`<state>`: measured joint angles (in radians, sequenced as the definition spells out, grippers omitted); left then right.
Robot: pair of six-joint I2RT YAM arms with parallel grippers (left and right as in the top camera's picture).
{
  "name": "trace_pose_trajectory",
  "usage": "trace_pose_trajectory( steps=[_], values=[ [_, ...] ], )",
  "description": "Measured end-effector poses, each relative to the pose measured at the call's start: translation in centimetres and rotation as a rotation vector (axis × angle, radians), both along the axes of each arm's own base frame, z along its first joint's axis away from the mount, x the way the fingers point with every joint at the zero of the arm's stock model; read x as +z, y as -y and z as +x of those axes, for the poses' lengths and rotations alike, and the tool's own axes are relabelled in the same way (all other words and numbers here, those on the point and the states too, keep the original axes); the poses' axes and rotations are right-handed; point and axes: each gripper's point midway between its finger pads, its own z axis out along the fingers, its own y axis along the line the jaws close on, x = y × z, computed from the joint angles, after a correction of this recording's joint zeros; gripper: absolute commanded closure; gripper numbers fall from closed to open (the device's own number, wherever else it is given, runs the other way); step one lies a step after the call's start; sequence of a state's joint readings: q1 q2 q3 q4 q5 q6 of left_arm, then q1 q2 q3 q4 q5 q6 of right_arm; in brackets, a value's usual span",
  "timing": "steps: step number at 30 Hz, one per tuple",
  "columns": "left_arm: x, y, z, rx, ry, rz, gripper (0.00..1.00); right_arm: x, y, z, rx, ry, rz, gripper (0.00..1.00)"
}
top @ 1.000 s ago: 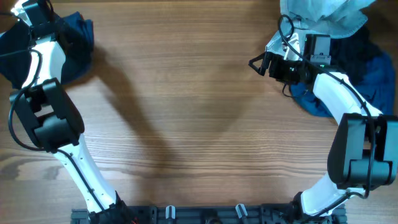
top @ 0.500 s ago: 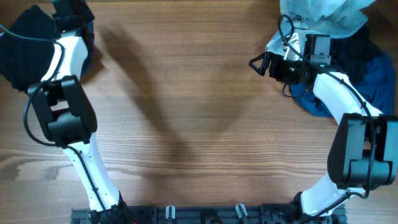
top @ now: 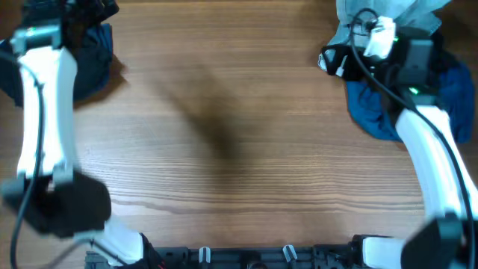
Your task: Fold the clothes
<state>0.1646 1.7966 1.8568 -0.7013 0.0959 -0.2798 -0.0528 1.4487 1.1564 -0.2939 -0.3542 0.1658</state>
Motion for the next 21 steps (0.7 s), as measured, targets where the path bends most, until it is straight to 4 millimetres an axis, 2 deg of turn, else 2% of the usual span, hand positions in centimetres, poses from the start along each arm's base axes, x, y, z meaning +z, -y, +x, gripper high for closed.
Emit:
trace_pose_trajectory(
  steps=[2, 4, 9, 14, 15, 16, 17, 18, 21],
  values=[
    [1.9, 1.5, -2.6, -0.027, -0.011, -0.028, 0.0, 2.8, 0.6, -1.5, -0.032, 0.052, -0.033, 0.0],
    [3.3, 3.9, -5.8, -0.069, -0.048, -0.053, 0.0, 5.3, 1.2, -3.3, -0.063, 0.099, -0.059, 0.0],
    [4.5, 8.7, -11.5, -0.162, -0.128, -0.05, 0.0, 8.9, 2.2, -7.2, -0.131, 0.159, -0.097, 0.0],
    [7.5, 13.5, -18.3, -0.283, -0.11, -0.027, 0.0, 13.3, 3.5, -12.1, -0.217, 0.276, -0.133, 0.0],
    [8.1, 13.9, -19.3, -0.297, -0.097, -0.029, 0.0, 14.1, 3.6, -12.9, -0.231, 0.299, -0.133, 0.0],
    [8.8, 14.5, -21.2, -0.317, -0.086, -0.035, 0.0, 15.2, 3.9, -14.3, -0.255, 0.333, -0.134, 0.0],
    [9.2, 14.7, -22.2, -0.326, -0.08, -0.04, 0.0, 16.4, 4.2, -15.9, -0.278, 0.376, -0.137, 0.0],
    [9.9, 15.1, -24.0, -0.35, -0.064, -0.042, 0.0, 17.0, 4.4, -16.9, -0.293, 0.398, -0.137, 0.0],
    [9.6, 15.4, -26.2, -0.373, -0.091, -0.033, 0.0, 17.0, 5.0, -18.8, -0.334, 0.398, -0.149, 0.0]
  ],
)
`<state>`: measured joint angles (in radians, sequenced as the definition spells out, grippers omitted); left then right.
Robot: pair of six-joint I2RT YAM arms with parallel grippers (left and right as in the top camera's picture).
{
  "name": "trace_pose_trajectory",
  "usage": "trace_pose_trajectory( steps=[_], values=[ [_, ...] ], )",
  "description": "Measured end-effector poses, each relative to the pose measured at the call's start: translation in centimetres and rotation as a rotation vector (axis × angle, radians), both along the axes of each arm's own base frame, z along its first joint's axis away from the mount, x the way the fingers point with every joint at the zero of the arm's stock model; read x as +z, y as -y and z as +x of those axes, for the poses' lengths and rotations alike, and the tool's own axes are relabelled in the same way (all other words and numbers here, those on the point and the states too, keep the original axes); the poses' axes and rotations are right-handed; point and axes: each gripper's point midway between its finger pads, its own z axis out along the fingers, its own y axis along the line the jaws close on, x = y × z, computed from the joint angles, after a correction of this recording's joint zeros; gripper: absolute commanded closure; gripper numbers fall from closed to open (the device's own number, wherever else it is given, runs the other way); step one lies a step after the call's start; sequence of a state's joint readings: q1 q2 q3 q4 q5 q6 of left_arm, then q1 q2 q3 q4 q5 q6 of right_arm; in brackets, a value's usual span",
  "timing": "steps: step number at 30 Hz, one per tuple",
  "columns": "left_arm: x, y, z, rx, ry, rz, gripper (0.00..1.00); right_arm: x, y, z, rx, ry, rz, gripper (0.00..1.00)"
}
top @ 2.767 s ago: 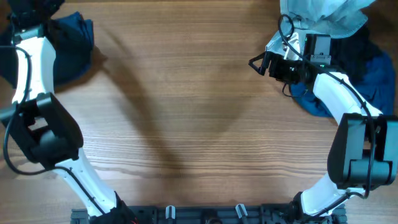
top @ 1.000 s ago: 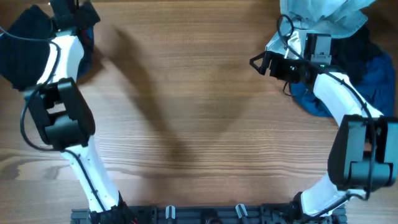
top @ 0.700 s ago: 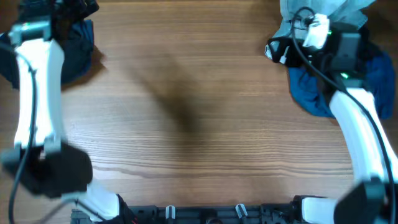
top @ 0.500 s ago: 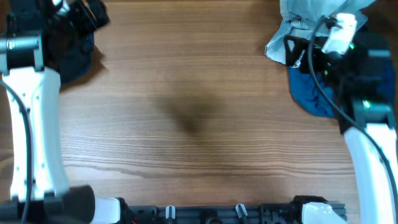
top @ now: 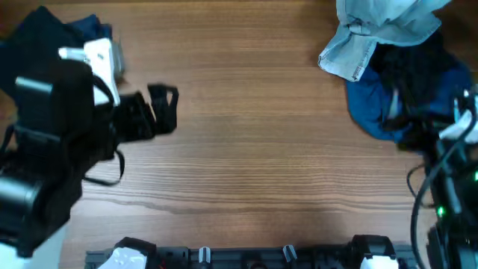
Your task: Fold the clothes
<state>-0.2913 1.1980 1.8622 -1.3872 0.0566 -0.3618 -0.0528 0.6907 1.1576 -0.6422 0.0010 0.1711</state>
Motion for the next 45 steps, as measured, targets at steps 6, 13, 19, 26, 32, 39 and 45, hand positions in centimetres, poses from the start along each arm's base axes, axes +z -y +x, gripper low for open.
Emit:
trace_pose_trajectory(
  steps=[6, 13, 19, 26, 32, 39, 45],
  values=[
    [-0.9, -0.1, -0.6, 0.001, -0.041, 0.031, 0.0, -3.9, 0.7, -1.1, -0.042, -0.165, -0.001, 0.0],
    [-1.0, -0.1, -0.5, 0.006, -0.045, 0.032, 0.0, -5.6, 0.9, 0.1, -0.049, -0.241, 0.002, 0.0],
    [-1.0, -0.1, -0.5, 0.006, -0.045, 0.032, 0.0, -7.3, 1.0, 1.6, -0.051, -0.311, 0.003, 0.0],
    [-1.0, -0.1, -0.5, 0.006, -0.045, 0.032, 0.0, -10.3, 1.1, 3.9, -0.05, -0.427, 0.005, 0.0],
    [-0.8, -0.1, -0.1, 0.01, -0.029, 0.031, 0.0, -14.6, 1.3, 6.4, -0.05, -0.579, 0.01, 0.0],
    [5.2, 1.1, 4.3, 0.023, 0.265, -0.047, 0.0, -21.2, 1.4, 8.8, -0.048, -0.791, 0.015, 0.0],
    [8.8, 2.3, 7.5, -0.019, 0.504, -0.061, 0.0, -26.7, 1.4, 9.7, -0.046, -0.961, 0.02, 0.0]
  ],
)
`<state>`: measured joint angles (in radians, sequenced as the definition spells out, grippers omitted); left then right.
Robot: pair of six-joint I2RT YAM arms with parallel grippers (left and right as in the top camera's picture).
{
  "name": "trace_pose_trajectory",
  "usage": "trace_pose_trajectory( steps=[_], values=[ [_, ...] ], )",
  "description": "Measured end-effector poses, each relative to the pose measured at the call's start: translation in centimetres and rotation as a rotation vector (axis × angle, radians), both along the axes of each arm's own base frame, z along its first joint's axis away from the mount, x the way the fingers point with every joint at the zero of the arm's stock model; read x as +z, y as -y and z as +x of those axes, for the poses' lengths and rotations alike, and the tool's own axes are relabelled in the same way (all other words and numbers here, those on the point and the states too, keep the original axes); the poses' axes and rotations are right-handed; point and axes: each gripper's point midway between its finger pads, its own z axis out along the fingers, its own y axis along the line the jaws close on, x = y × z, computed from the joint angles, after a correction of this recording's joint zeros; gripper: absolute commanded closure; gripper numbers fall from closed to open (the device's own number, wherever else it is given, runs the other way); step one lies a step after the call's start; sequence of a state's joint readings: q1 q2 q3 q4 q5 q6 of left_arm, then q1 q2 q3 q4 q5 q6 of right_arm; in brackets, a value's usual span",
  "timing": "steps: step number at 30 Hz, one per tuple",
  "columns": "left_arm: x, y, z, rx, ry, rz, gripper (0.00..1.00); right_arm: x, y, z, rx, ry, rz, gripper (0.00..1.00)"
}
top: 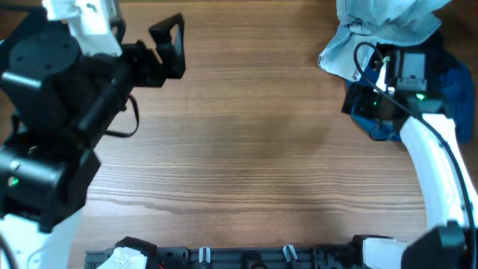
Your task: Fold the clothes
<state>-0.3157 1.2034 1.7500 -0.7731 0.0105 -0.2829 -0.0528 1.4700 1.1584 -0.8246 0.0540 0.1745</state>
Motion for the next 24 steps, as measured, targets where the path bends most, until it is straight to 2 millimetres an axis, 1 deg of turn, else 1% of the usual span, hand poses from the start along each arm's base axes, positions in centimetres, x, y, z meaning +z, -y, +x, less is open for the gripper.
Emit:
trace_pose_trajectory(
  steps=[1, 3, 4, 5, 7, 8, 9, 10, 12, 13, 14, 16, 19, 22, 24],
  values=[
    [-0.1, 0.2, 0.6, -0.005, 0.028, 0.004, 0.01, -0.9, 0.0, 0.1, 0.0, -0.027, 0.001, 0.0],
    [-1.8, 0.0, 0.8, -0.007, -0.009, 0.03, 0.0, -2.2, 0.0, 0.1, 0.0, -0.066, 0.003, 0.0],
    [-3.3, -0.3, 0.6, -0.001, -0.06, 0.052, 0.0, -3.2, 0.0, 0.1, 0.0, -0.097, 0.005, 0.0],
    [-4.3, -0.6, 0.4, 0.004, -0.095, 0.065, 0.0, -3.8, 0.0, 0.1, 0.0, -0.115, 0.006, 0.0],
    [-5.7, -1.2, -0.4, 0.01, -0.156, 0.085, 0.0, -5.5, 0.0, 0.0, 0.0, -0.164, 0.009, 0.01],
    [-6.5, -1.4, -0.9, 0.012, -0.19, 0.096, 0.0, -5.9, 0.0, -0.1, 0.0, -0.178, 0.009, 0.0],
    [-6.9, -1.5, -1.1, 0.012, -0.208, 0.103, 0.0, -6.2, 0.0, -0.1, 0.0, -0.185, 0.01, 0.0],
    [-7.9, -1.6, -1.6, 0.01, -0.253, 0.117, 0.0, -6.7, 0.0, 0.2, 0.0, -0.188, 0.01, 0.0],
    [-9.3, -1.7, -1.8, 0.009, -0.311, 0.134, 0.0, -7.0, 0.0, 0.6, 0.0, -0.182, 0.01, 0.0],
    [-9.7, -1.7, -1.8, 0.009, -0.327, 0.139, 0.0, -6.9, 0.1, 1.0, 0.0, -0.164, 0.009, 0.0],
    [-11.0, -1.7, -2.0, 0.007, -0.378, 0.153, 0.0, -6.8, 0.1, 1.4, 0.0, -0.148, 0.008, 0.0],
    [-11.9, -1.9, -2.4, 0.006, -0.421, 0.166, 0.0, -6.6, 0.1, 2.1, 0.0, -0.118, 0.006, 0.0],
    [-11.6, -2.2, -3.4, 0.006, -0.42, 0.166, 0.0, -6.2, 0.2, 3.1, 0.0, -0.073, 0.004, 0.0],
    [-10.6, -2.5, -4.4, 0.009, -0.384, 0.155, 0.0, -5.9, 0.2, 3.8, 0.0, -0.044, 0.002, 0.0],
    [-9.3, -3.4, -5.5, 0.029, -0.341, 0.137, 0.0, -5.8, 0.2, 4.1, 0.0, -0.029, 0.002, 0.0]
  ],
)
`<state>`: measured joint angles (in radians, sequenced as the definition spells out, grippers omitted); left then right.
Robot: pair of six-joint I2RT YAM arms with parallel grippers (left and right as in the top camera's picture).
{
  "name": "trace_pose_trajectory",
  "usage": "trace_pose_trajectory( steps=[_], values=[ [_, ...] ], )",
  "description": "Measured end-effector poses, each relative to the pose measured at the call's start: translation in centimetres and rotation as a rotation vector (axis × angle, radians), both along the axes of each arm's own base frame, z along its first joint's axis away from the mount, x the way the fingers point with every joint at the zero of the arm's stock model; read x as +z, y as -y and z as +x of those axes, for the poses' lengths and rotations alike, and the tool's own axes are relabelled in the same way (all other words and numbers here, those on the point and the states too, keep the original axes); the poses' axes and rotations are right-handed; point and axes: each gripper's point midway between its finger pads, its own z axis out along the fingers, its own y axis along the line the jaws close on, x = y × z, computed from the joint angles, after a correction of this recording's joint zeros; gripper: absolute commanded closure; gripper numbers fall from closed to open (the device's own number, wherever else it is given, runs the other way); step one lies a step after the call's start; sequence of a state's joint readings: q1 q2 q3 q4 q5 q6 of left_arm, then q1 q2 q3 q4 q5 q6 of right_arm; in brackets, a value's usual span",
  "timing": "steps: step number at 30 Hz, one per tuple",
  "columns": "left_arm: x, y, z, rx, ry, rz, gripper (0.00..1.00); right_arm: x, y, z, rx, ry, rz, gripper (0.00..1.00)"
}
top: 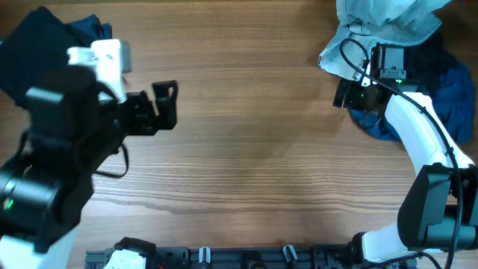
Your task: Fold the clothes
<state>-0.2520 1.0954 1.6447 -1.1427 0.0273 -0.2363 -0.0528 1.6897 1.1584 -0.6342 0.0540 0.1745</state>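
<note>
A pile of clothes lies at the back right: a light blue garment point(385, 22) on top, and a dark blue garment point(452, 82) below it with black cloth between them. My right gripper point(345, 95) sits at the left edge of the dark blue garment, just under the light blue one; its fingers are hidden from above. At the back left lies a dark navy garment point(37, 37). My left gripper point(164, 108) hovers over bare wood to the right of it, open and holding nothing.
The wooden table point(254, 164) spans the view. The bulky left arm point(60, 164) covers the left side. The right arm point(418, 134) runs along the right edge to its base at the front.
My left gripper has come from the table's back edge toward the front and now hovers mid-left. My right gripper has shifted slightly left and back along the dark blue garment's edge.
At first my left arm reached over the navy clothes at far left and my right gripper was at the light blue garment's edge. Then the left gripper hung mid-left and the right arm was drawn back. Later the right gripper was at the dark blue garment's edge, where it stays.
</note>
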Motion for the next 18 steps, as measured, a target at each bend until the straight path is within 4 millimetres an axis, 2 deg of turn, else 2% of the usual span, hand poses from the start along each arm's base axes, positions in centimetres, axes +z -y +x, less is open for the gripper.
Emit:
trace_pose_trajectory(
  steps=[4, 7, 10, 15, 18],
  values=[
    [1.0, -2.2, -1.8, 0.067, 0.06, -0.013, 0.0, 0.2, 0.0, 0.4, 0.0, 0.016, -0.001, 0.0],
    [2.0, -3.2, -2.0, 0.102, 0.16, -0.033, 0.0, 0.2, 0.0, 0.4, 0.0, 0.016, -0.001, 0.0],
    [0.9, -4.0, -3.0, 0.129, 0.173, -0.033, 0.0, 0.2, 0.0, 0.4, 0.0, 0.016, -0.001, 0.0],
    [-2.7, -4.7, -5.3, 0.149, 0.151, -0.027, 0.0, 0.2, 0.0, 0.4, 0.0, 0.018, -0.001, 0.0],
    [-3.9, -4.8, -5.6, 0.149, 0.18, -0.034, 0.0, 0.2, 0.0, 0.4, 0.0, 0.019, -0.001, 0.0]
  ],
)
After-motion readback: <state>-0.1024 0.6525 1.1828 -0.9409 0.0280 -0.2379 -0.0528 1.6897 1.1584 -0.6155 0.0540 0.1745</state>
